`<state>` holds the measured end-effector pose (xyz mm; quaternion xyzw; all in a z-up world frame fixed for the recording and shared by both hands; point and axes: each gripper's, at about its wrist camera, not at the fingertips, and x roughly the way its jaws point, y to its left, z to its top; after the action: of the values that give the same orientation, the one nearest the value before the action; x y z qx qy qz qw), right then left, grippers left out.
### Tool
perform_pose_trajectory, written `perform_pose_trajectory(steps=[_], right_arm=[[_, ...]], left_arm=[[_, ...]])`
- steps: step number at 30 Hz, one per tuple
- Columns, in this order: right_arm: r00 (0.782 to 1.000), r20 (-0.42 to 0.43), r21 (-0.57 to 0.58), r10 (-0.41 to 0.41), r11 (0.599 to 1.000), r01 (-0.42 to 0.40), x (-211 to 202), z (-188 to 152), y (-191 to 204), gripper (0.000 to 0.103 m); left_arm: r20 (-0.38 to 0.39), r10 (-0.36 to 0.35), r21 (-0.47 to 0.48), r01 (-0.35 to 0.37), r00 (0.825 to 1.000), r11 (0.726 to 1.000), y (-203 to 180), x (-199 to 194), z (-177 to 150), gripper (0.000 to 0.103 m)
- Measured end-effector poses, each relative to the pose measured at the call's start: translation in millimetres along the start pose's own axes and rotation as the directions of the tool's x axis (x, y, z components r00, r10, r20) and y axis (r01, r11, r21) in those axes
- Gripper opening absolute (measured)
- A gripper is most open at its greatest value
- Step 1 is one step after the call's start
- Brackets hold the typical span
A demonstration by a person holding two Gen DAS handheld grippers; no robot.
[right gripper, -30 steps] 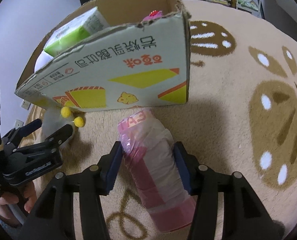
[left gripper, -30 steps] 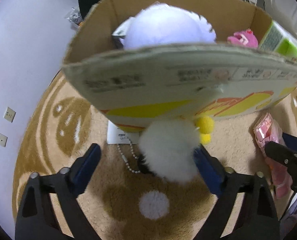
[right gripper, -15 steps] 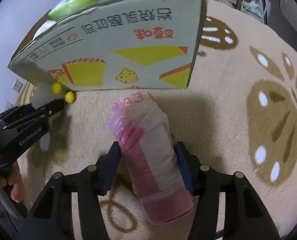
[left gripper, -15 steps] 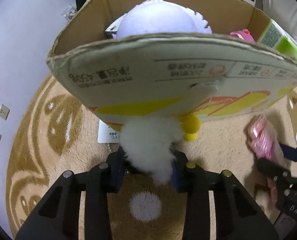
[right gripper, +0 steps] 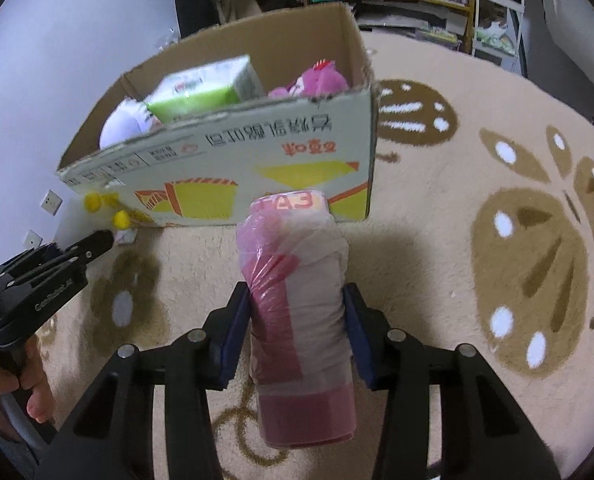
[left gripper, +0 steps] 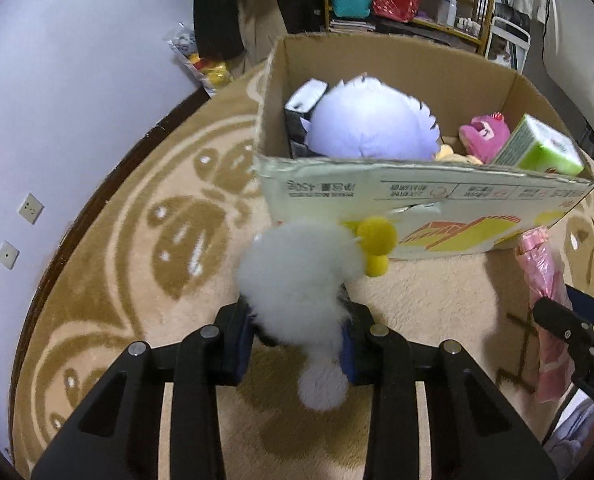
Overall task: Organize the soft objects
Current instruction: 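Lift the pom-pom with the left tool while the right tool carries the pink roll over the box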
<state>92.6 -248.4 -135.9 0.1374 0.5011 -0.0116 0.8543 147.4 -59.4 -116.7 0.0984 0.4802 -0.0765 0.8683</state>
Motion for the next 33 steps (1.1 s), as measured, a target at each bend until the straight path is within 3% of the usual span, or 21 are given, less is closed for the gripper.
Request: perform_pose_trajectory(steps=[3,7,14,33], right_arm=[[1.000,0.021,-0.004,0.002,1.000,-0.002,-9.0,2.9,0.1,0.049],[0.998,0.060,-0.015,0.003,1.000,-0.003,-25.7,2.3,0.1,0.049],[0.990,0.142,-0.035,0.023,0.999,-0.019,-56.3,7.1,2.8,0.049],[0.961,0.259,-0.032,0.098,0.995,-0.093,-96.7,28.2,9.0,0.048]], left_arm=[[0.049,0.056,0.002,-0.057,0.997,0.998,5.7,-18.9,-4.1,0.033],[0.116,0.080,0.012,-0.082,0.990,0.997,17.1,-43.4,-0.8,0.033],[0.235,0.121,0.036,-0.133,0.965,0.990,14.1,-86.9,1.3,0.033],[0.362,0.124,0.000,-0.133,0.924,0.991,26.8,-126.1,22.4,0.033]])
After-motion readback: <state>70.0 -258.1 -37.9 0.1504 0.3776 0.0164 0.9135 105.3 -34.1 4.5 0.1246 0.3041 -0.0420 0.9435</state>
